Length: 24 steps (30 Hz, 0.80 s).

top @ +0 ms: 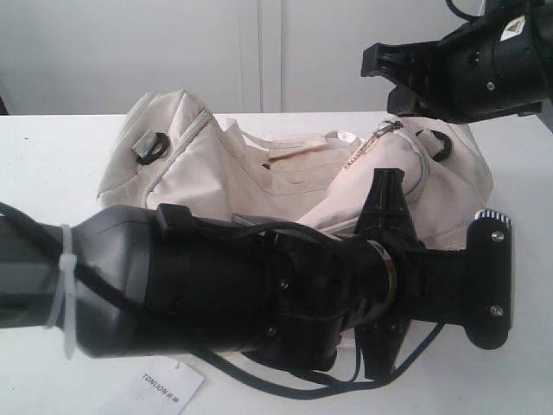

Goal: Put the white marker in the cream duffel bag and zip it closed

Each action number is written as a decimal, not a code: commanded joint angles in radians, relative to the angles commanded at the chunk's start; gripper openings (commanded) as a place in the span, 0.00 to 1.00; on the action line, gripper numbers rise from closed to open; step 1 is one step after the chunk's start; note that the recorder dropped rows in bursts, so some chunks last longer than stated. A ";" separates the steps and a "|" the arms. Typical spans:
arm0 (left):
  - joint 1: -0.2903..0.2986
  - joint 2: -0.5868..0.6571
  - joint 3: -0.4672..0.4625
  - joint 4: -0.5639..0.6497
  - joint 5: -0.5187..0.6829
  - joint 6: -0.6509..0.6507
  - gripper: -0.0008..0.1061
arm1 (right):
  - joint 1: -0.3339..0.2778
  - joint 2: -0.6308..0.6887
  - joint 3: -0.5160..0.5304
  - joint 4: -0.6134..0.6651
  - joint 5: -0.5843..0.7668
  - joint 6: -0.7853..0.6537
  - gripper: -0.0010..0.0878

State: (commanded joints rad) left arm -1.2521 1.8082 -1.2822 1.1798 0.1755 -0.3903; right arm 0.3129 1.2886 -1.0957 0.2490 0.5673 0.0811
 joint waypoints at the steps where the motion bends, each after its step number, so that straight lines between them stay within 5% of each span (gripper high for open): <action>1: 0.000 0.000 0.000 0.000 0.000 0.000 0.01 | -0.008 -0.009 0.000 0.000 0.015 0.000 0.01; 12: 0.000 0.000 0.000 0.000 0.000 0.000 0.03 | -0.037 -0.077 0.000 -0.127 0.177 0.009 0.01; 24: 0.000 -0.005 0.000 0.000 -0.006 0.000 0.44 | -0.037 -0.097 0.000 -0.123 0.179 0.005 0.01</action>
State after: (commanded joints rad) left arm -1.2521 1.8033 -1.2822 1.1798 0.1695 -0.3903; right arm 0.2759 1.1916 -1.0957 0.1259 0.7468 0.0859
